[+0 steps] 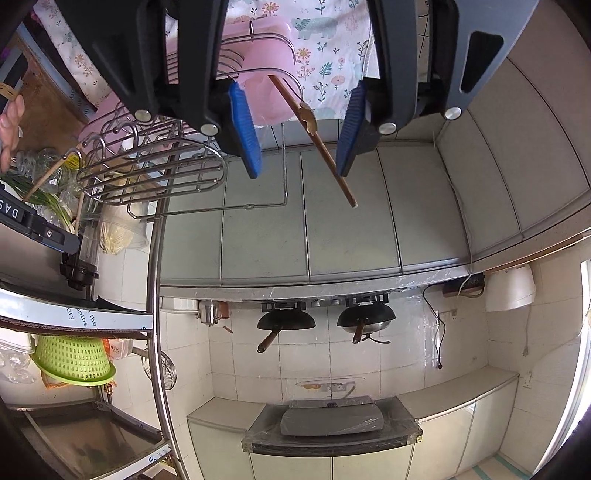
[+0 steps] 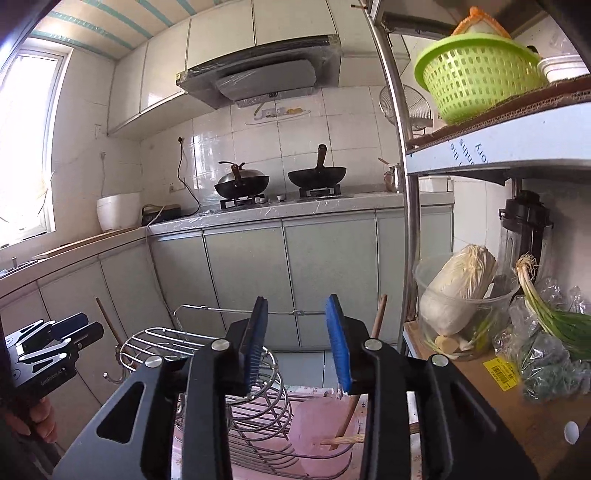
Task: Organize utensils
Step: 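Open both tools to drop the utensils into the pink cup, then move both tools back down to the remaining utensils on the cloth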
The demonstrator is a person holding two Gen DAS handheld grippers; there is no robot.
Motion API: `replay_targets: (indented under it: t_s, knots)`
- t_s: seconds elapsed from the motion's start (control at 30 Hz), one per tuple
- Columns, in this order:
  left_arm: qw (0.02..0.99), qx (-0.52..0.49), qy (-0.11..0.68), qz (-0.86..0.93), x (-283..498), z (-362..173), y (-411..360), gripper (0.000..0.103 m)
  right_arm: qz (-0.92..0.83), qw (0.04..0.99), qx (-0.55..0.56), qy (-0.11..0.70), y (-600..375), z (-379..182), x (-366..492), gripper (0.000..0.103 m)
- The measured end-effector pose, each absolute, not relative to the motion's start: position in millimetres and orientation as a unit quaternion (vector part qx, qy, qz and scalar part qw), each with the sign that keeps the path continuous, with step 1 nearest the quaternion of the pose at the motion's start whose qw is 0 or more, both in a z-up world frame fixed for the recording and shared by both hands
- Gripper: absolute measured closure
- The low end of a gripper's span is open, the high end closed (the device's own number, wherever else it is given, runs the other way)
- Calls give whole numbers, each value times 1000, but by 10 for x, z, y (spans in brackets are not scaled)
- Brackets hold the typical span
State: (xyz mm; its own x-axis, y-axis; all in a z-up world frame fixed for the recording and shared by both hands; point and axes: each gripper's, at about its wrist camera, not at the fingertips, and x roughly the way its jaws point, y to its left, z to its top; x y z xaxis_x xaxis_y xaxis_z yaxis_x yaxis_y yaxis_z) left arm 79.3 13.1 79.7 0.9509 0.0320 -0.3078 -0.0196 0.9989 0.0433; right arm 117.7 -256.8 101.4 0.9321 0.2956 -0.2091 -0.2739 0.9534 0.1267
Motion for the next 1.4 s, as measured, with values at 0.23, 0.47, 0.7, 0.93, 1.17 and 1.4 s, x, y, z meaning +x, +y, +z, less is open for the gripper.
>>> replay_targets:
  t_s: [0.23,0.47,0.7,0.93,1.17,1.4]
  knots:
    - [987,-18,160,-10,570,895,245,62,154,979,72,117,-2704,1169,809,65]
    - [972,-46,220,-63,400,626,213,62,184,955,75,219,-2667,649,514,65]
    - [928,-74,348,-110,565,-68,33,62,183,899,99,386,-2637,-333,566,65]
    - [845,-137,495,-147,887,-853,-219,88,198,825,154,507,-2636,-1033,544,80]
    - [802,-159,559,-138,1223,-1179,-473,88,211,792,187,541,-2605,-1248,579,84]
    - [796,-118,584,-105,1374,-1370,-727,88,211,788,179,550,-2564,-1246,628,84]
